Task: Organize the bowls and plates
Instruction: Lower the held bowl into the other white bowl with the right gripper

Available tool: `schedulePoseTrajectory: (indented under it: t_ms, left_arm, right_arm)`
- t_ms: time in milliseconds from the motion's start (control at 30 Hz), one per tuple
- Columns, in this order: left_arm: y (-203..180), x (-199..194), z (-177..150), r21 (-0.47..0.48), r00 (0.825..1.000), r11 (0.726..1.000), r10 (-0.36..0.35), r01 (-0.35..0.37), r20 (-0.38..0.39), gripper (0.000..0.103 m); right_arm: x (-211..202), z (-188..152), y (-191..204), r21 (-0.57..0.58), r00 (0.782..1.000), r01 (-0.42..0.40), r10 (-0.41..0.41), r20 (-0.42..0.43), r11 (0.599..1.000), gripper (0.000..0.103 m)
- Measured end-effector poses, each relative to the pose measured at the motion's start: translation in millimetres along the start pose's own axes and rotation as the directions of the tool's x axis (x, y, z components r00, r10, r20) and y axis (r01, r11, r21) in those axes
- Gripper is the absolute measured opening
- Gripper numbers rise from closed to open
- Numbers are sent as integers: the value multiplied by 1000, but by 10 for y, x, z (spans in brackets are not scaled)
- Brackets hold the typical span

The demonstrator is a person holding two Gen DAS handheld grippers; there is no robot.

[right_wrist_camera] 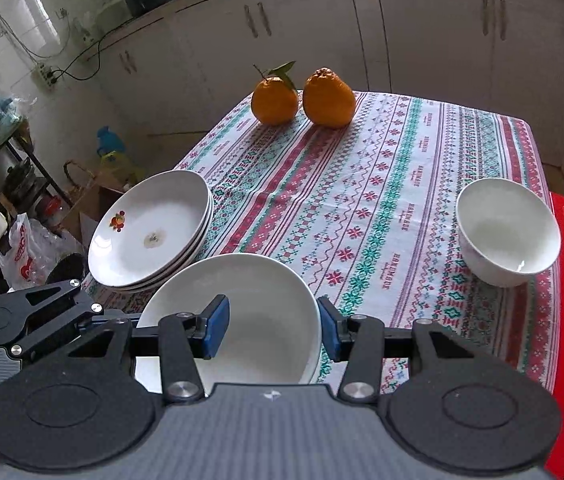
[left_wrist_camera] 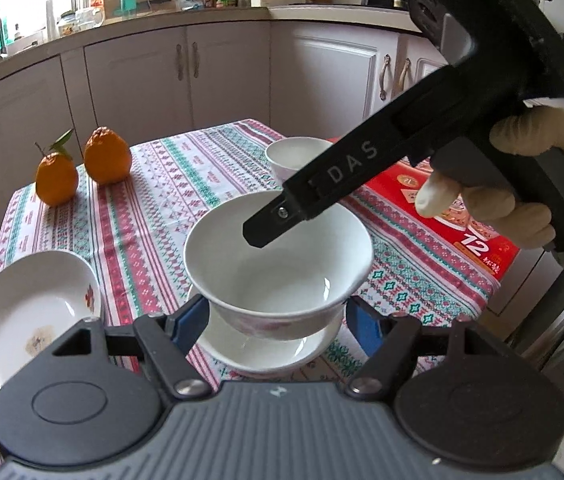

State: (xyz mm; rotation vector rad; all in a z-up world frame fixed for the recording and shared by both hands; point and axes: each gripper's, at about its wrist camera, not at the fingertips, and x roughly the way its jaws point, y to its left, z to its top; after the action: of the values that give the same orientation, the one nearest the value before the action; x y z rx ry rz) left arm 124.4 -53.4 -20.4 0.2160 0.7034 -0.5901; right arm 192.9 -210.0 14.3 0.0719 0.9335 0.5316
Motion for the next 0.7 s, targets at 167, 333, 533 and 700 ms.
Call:
schedulePoseTrajectory:
  t_ms: [167, 333, 533, 700]
  left_arm:
    - [53, 21, -46, -11, 1000, 1000, -1, 1, -13, 75]
    - [77, 62, -63, -16, 1000, 1000, -7, 6, -27, 75]
    - [87, 104, -68, -18, 999, 1000, -11, 10, -43, 75]
    - [84, 130, -66, -19, 999, 1000, -12, 11, -51, 75]
  right_arm:
    - [66, 5, 43, -6, 1000, 0, 0, -6, 1000, 53]
    - [114, -16, 21, 9, 1000, -5, 5, -15, 1000, 53]
    - [157, -45, 2, 11, 1000, 0, 0, -23, 1000, 53]
    - [171, -54, -26, 14, 1000, -2, 2, -26, 1000, 53]
